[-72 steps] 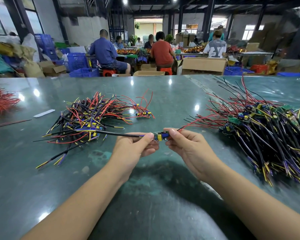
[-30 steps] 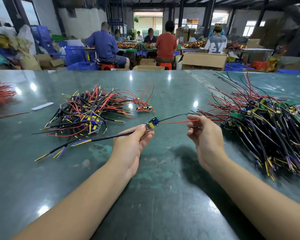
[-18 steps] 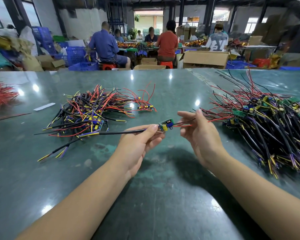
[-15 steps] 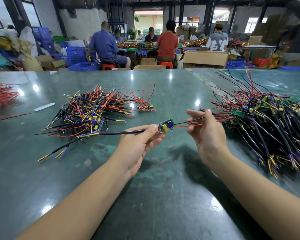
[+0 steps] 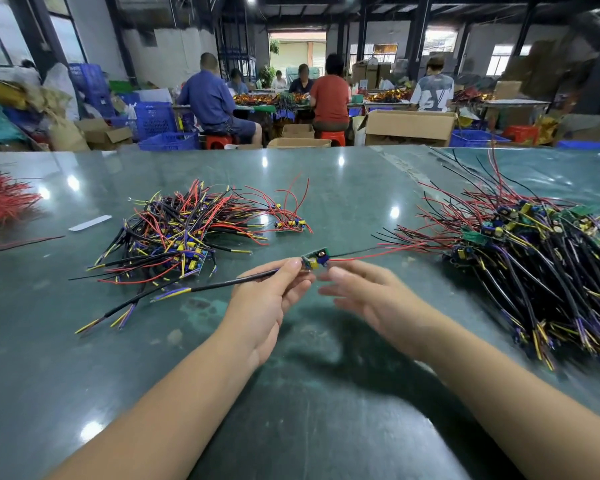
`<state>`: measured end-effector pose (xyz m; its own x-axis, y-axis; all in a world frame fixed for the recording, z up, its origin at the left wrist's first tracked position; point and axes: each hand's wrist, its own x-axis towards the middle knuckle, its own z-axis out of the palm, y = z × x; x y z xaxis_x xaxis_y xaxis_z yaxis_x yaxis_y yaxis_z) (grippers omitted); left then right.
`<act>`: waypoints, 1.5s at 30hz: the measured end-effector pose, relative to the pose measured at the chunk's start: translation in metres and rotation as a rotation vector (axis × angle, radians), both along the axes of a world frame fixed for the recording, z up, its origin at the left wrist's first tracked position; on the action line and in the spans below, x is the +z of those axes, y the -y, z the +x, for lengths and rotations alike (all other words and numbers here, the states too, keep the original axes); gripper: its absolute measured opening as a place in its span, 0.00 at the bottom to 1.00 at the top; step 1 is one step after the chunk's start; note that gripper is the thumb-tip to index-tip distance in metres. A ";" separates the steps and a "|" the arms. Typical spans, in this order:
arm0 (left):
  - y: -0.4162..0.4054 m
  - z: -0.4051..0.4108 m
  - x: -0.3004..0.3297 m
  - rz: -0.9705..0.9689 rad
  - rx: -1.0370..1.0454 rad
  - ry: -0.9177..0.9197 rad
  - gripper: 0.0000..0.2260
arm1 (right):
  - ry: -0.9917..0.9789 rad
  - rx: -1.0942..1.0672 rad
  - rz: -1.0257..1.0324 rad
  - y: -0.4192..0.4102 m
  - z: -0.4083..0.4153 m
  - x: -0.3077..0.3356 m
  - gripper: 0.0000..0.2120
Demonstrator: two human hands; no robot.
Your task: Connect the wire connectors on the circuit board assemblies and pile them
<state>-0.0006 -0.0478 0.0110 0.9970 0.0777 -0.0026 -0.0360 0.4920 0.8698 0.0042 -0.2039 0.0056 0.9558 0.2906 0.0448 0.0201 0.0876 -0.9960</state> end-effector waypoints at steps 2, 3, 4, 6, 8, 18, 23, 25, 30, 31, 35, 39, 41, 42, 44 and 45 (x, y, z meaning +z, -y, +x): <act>0.005 -0.004 -0.001 0.006 -0.068 0.016 0.06 | 0.067 0.006 -0.058 -0.010 -0.004 -0.005 0.10; 0.007 -0.006 -0.001 0.011 -0.105 0.024 0.06 | 0.086 -0.038 -0.046 -0.011 -0.004 -0.005 0.07; 0.008 -0.007 0.000 0.022 -0.139 0.026 0.07 | 0.091 -0.084 -0.018 -0.011 -0.003 -0.004 0.06; 0.009 -0.009 0.001 0.066 -0.195 0.030 0.09 | 0.070 -0.123 0.075 -0.008 -0.002 -0.004 0.07; 0.010 -0.010 0.003 0.089 -0.229 0.037 0.10 | 0.068 -0.120 0.192 -0.008 -0.002 -0.003 0.13; -0.002 -0.004 0.009 -0.099 -0.097 -0.035 0.05 | 0.024 -0.258 0.685 0.014 0.008 0.018 0.04; -0.006 -0.005 0.007 0.136 -0.208 -0.024 0.06 | -0.011 -0.343 0.796 0.026 0.008 0.029 0.07; -0.005 -0.009 0.004 0.343 -0.310 0.012 0.08 | -0.050 -0.352 0.828 0.030 0.008 0.034 0.07; -0.009 -0.017 0.008 0.460 -0.446 0.126 0.06 | -0.024 -0.378 0.773 0.038 0.004 0.044 0.06; -0.011 -0.017 0.009 0.468 -0.444 0.138 0.06 | 0.024 -0.399 0.721 0.040 0.002 0.044 0.06; -0.013 -0.014 0.009 0.499 -0.364 0.181 0.07 | 0.332 -0.468 0.417 0.043 -0.004 0.050 0.07; -0.018 -0.009 0.008 0.512 -0.188 0.197 0.08 | 0.682 -0.704 -0.013 0.067 -0.007 0.078 0.10; -0.023 -0.005 0.006 0.509 -0.092 0.191 0.08 | 0.703 -0.840 -0.129 0.096 -0.005 0.096 0.10; -0.025 -0.004 0.005 0.503 -0.055 0.187 0.08 | 0.683 -0.900 -0.246 0.113 -0.003 0.104 0.10; -0.027 -0.001 0.004 0.498 -0.011 0.175 0.09 | 0.558 -0.987 -0.599 0.150 0.005 0.112 0.12; -0.026 -0.001 0.003 0.501 -0.003 0.169 0.09 | 0.463 -1.025 -0.779 0.166 0.010 0.112 0.14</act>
